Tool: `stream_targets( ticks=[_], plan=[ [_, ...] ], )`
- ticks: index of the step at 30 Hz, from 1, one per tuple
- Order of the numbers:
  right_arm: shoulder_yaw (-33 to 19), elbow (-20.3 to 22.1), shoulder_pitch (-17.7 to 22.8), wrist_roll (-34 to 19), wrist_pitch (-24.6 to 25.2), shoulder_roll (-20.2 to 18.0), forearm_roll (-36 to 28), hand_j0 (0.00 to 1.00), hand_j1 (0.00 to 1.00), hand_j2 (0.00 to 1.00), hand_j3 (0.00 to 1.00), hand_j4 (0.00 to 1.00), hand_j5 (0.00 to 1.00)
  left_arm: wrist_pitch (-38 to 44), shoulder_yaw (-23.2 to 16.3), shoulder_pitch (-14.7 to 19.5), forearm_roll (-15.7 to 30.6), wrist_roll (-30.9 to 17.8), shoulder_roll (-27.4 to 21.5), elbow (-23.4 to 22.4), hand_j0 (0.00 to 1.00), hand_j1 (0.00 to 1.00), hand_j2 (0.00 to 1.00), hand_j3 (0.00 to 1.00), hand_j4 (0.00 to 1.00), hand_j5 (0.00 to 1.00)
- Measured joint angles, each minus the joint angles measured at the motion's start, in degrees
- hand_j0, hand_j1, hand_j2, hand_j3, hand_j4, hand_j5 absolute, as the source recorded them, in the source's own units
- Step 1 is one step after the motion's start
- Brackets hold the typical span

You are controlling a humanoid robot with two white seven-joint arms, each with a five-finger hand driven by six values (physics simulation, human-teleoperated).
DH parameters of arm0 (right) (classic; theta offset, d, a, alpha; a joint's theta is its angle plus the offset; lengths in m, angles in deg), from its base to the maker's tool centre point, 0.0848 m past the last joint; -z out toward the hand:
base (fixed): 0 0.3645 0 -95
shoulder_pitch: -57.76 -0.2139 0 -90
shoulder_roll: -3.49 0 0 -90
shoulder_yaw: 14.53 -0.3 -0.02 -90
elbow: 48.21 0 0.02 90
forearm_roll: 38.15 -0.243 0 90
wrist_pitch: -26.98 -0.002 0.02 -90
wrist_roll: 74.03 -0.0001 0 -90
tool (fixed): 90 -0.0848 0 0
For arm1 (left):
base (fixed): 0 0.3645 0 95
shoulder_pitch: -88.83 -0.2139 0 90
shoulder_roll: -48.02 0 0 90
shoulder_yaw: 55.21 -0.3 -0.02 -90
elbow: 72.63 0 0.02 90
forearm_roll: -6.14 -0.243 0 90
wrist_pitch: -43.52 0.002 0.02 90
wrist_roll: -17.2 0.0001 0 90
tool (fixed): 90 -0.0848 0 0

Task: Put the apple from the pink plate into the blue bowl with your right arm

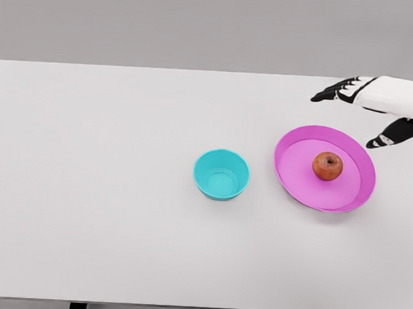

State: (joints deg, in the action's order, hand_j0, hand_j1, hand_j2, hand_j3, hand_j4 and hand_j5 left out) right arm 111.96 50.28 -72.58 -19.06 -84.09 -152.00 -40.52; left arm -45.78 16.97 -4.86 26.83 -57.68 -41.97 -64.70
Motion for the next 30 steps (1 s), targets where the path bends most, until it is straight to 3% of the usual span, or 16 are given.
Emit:
stream_targets(
  ticks=[5,8,11,14,17,25,30],
  plan=[
    [-0.2,-0.3,3.9,0.0,-3.1,0.1,0.1,1.00,1.00,1.00,1.00,1.00,1.00,0.0,0.0,0.0,0.0,0.0,0.0,0.0,1.00,1.00,1.00,1.00,1.00,1.00],
    [-0.8,-0.3,8.5,0.0,-3.5,0.9,0.2,1.00,1.00,1.00,1.00,1.00,1.00,0.0,0.0,0.0,0.0,0.0,0.0,0.0,1.00,1.00,1.00,1.00,1.00,1.00],
    [-2.2,-0.4,9.2,0.0,-3.0,1.7,0.4,1.00,1.00,1.00,1.00,1.00,1.00,0.0,0.0,0.0,0.0,0.0,0.0,0.0,1.00,1.00,1.00,1.00,1.00,1.00],
    [-3.9,-1.1,13.0,0.0,-1.6,5.1,4.7,1.00,1.00,1.00,1.00,1.00,1.00,0.0,0.0,0.0,0.0,0.0,0.0,0.0,1.00,1.00,1.00,1.00,1.00,1.00],
    [-6.2,-1.7,13.7,0.0,-0.7,7.5,8.3,1.00,1.00,1.00,1.00,1.00,1.00,0.0,0.0,0.0,0.0,0.0,0.0,0.0,1.00,1.00,1.00,1.00,1.00,1.00],
    [-8.2,-4.9,15.4,0.0,-0.4,7.0,10.6,1.00,1.00,1.00,1.00,1.00,1.00,0.0,0.0,0.0,0.0,0.0,0.0,0.0,1.00,1.00,1.00,1.00,1.00,1.00],
    [-8.1,-7.1,15.0,0.0,-0.2,9.0,12.3,1.00,1.00,1.00,1.00,1.00,1.00,0.0,0.0,0.0,0.0,0.0,0.0,0.0,1.00,1.00,1.00,1.00,1.00,1.00]
  ],
)
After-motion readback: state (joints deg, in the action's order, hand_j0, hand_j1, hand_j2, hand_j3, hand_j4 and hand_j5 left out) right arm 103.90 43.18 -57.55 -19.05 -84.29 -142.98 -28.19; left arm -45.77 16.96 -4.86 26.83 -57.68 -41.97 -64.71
